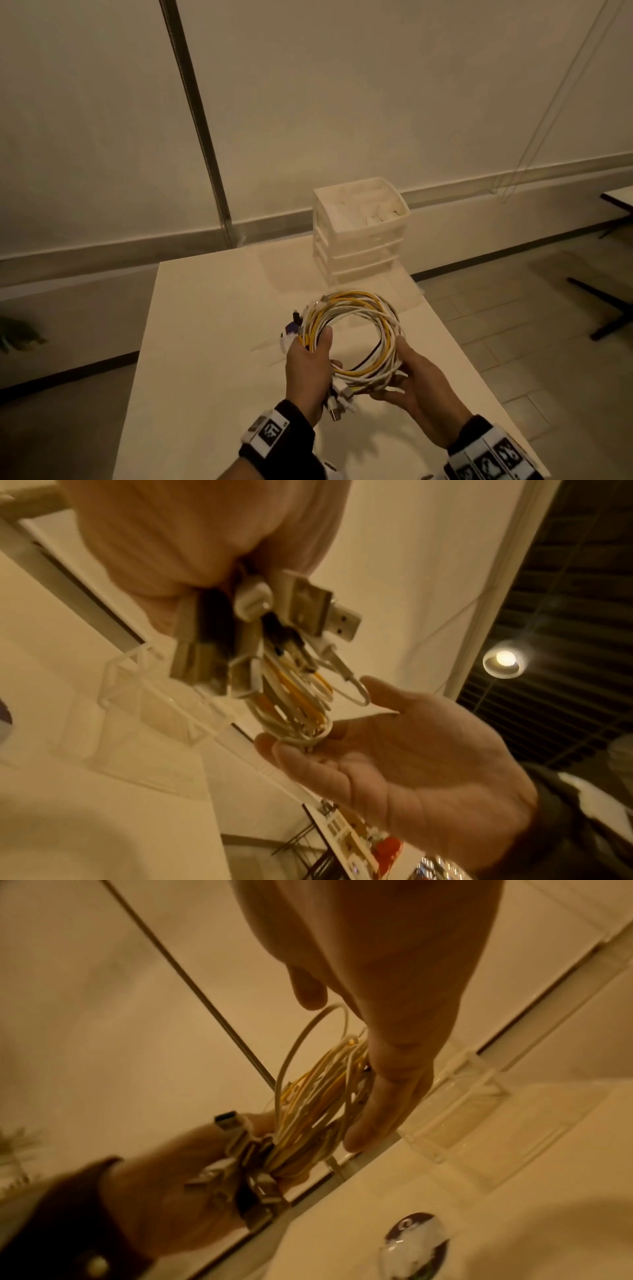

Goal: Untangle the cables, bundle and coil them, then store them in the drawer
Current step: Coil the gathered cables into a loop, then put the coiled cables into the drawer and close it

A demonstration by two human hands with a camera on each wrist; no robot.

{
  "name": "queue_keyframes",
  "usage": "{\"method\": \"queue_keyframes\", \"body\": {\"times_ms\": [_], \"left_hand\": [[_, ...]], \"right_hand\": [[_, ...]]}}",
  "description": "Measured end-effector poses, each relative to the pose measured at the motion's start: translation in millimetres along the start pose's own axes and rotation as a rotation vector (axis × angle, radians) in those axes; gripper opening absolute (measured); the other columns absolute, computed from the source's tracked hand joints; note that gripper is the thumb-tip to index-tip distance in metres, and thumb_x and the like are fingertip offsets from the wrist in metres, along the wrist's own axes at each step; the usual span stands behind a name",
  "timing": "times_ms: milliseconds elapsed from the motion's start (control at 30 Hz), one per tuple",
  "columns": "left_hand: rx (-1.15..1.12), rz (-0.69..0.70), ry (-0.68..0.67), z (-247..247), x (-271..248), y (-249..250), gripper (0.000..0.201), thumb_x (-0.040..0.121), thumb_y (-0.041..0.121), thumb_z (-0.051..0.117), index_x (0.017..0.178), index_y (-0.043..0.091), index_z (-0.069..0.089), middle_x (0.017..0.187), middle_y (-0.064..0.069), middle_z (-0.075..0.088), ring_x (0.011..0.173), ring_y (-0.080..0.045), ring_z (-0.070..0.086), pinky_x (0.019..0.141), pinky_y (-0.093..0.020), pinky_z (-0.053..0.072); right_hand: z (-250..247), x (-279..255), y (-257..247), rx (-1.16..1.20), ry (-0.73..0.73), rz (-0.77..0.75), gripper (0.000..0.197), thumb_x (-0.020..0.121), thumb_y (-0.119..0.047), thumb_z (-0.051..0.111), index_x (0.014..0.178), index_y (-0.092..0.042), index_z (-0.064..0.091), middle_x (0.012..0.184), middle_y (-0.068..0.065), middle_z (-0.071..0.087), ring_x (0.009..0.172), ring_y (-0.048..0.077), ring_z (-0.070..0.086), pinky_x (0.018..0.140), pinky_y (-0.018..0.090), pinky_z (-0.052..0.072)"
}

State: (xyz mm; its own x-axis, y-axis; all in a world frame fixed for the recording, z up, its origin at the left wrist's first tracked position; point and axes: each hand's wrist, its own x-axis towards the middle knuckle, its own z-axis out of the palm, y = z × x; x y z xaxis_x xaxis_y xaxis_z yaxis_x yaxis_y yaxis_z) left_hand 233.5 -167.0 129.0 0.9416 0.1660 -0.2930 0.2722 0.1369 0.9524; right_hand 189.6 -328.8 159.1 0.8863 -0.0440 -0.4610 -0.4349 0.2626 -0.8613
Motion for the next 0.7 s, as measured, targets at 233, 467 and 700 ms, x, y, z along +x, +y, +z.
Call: {"method": "queue_keyframes", "body": {"times_ms": [233,467,700], "left_hand": [[0.227,-0.133,-0.258,53.6,50.9,-22.9,0.031,0.093,0.043,0.053,0.112,0.019,0.055,0.111,-0.004,0.064,0.104,-0.021,0.061,0.095,-0.043,0.049],[0.333,-0.387,-0.312,128.4,154.8,-4.2,0.030,0.096,0.031,0.049,0.110,0.005,0.053,0.096,-0.016,0.063,0.077,-0.028,0.066,0.062,-0.037,0.057],[0.331,-0.618,-0.313,172.9,245.0,-28.9,0.018,0.094,0.023,0.054,0.090,0.007,0.061,0.070,-0.010,0.066,0.054,-0.020,0.064,0.052,-0.030,0.055]], "right_hand": [[-54.9,62.8,-19.2,-0.179,0.059,0.024,0.040,0.096,-0.040,0.046,0.118,-0.007,0.053,0.106,0.029,0.063,0.078,0.038,0.066,0.059,0.042,0.053],[-103.7,187.5,-66.1,-0.147,0.122,0.182,0.032,0.097,-0.016,0.052,0.118,0.008,0.049,0.111,0.034,0.058,0.075,0.039,0.063,0.050,0.038,0.055],[-127.8,302.1,-89.2,-0.286,0.085,0.413,0.025,0.093,-0.003,0.048,0.117,0.006,0.051,0.091,0.026,0.063,0.065,0.034,0.066,0.051,0.042,0.058]]}}
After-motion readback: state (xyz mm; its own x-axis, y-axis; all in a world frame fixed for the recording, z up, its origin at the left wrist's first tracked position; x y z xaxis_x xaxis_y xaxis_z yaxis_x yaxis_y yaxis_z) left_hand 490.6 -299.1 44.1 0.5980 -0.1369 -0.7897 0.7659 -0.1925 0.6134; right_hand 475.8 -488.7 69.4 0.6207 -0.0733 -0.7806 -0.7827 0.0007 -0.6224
